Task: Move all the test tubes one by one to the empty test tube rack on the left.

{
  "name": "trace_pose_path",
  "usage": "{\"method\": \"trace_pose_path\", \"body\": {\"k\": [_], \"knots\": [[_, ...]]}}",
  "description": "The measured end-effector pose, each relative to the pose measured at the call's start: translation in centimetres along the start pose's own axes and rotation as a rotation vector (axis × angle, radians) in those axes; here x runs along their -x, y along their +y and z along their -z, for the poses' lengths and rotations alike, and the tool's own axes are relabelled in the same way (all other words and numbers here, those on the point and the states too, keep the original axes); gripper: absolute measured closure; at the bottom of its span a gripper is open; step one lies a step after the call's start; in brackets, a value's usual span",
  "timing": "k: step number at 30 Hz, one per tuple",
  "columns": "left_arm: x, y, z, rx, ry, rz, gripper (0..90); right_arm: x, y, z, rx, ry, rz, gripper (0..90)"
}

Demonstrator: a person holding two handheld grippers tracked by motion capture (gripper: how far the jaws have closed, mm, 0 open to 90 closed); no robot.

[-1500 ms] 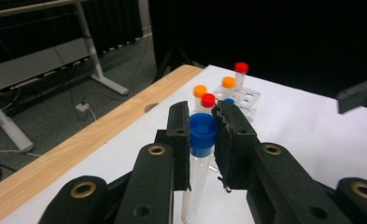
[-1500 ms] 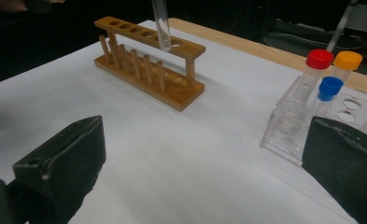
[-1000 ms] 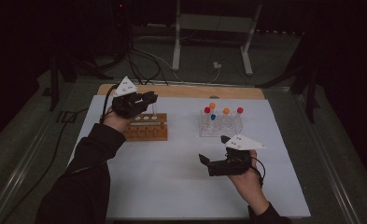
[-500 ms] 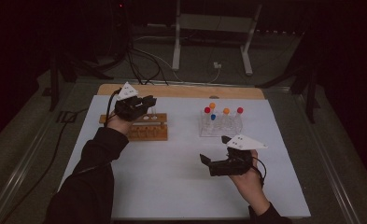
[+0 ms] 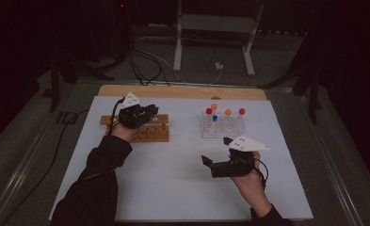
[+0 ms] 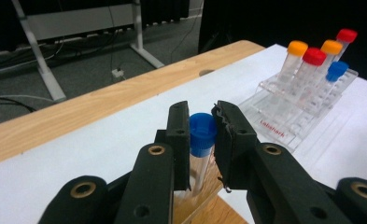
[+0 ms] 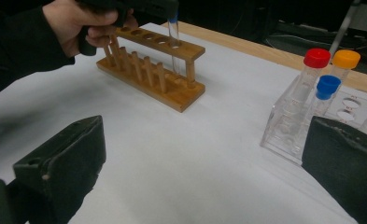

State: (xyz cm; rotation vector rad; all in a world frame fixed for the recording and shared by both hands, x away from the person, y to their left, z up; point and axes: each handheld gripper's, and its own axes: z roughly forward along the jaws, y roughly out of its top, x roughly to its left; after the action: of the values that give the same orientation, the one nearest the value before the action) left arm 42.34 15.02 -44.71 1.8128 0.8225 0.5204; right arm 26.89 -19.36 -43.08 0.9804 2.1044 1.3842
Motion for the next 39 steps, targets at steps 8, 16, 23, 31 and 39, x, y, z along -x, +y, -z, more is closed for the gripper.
{"method": "trace_pose_path", "body": {"k": [8, 16, 23, 31, 39], "knots": [[0.0, -1.0, -0.6, -0.019, 0.003, 0.01, 77.5, 0.0, 0.1, 0.1, 0.01, -0.001, 0.001, 0.0], [0.3, -0.9, -0.6, -0.035, 0.016, -0.016, 77.3, 0.1, 0.1, 0.3, 0.028, -0.004, -0.002, 0.0], [0.3, -0.8, -0.7, -0.046, 0.015, -0.016, 76.9, 0.0, 0.4, 0.5, 0.037, -0.01, 0.01, 0.0], [0.7, 0.1, 1.1, -0.006, -0.024, -0.02, 57.8, 0.5, 0.9, 0.3, 0.042, -0.005, 0.007, 0.0], [1.8, 1.1, 4.0, 0.001, -0.051, -0.032, 23.9, 1.9, 2.1, -0.3, 0.045, -0.025, -0.001, 0.0]]}}
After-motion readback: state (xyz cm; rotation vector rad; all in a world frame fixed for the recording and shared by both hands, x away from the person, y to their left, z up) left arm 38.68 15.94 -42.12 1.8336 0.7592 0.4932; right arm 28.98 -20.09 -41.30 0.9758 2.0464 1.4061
